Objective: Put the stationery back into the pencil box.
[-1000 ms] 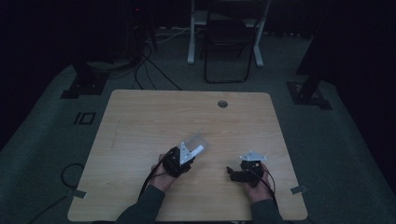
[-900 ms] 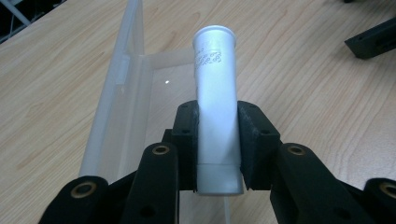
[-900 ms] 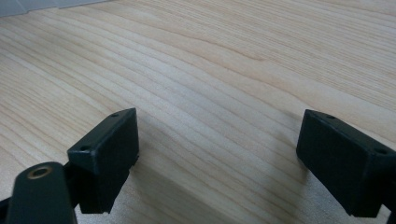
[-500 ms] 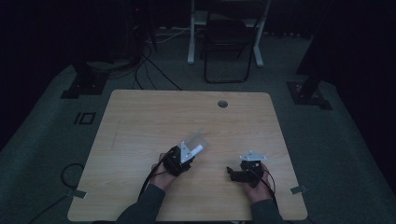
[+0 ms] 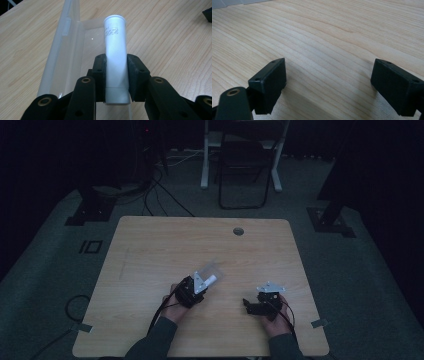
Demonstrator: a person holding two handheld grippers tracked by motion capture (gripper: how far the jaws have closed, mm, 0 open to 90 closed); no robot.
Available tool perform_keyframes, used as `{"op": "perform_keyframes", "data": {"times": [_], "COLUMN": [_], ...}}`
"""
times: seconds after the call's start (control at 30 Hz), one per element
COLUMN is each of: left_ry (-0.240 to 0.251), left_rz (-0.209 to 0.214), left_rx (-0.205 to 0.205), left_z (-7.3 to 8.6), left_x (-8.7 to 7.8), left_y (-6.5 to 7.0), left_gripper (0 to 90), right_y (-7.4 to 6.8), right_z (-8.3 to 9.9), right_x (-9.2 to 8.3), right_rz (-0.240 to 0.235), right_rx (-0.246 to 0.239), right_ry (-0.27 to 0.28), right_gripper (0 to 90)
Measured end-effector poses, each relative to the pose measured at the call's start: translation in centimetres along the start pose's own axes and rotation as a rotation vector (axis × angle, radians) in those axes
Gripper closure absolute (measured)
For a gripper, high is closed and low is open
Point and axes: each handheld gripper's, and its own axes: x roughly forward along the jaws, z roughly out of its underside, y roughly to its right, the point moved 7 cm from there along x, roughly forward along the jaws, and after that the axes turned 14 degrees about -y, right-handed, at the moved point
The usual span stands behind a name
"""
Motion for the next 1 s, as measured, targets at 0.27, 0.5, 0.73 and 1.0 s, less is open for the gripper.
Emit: {"op": "perform_keyframes", "data": {"times": [0.27,0.5,0.73,1.0], "left_ry": [-0.012,-0.020,-0.025,-0.018], "left_rz": [-0.015,-0.031,-0.043,-0.061], "left_rx": [-0.004,0.005,0.016,0.009], "left_z": [0.34,0.41,0.55,0.59], "left_x": [0.40,0.58,0.66,0.52], "left_y": [-0.27,-0.25,-0.27,-0.40], "left_gripper": [70.6,70.5,70.1,64.8], "right_y": [-0.01,-0.01,-0.01,-0.01], "right_z": [0.00,0.00,0.00,0.00], "right_x": [0.00,0.00,0.00,0.00], "right_rz": [0.000,0.000,0.000,-0.001], "right_rx": [-0.001,-0.001,-0.001,-0.001], "right_ry": [0.000,0.000,0.000,0.000], "right_gripper": [12.8,12.9,12.8,12.8]}}
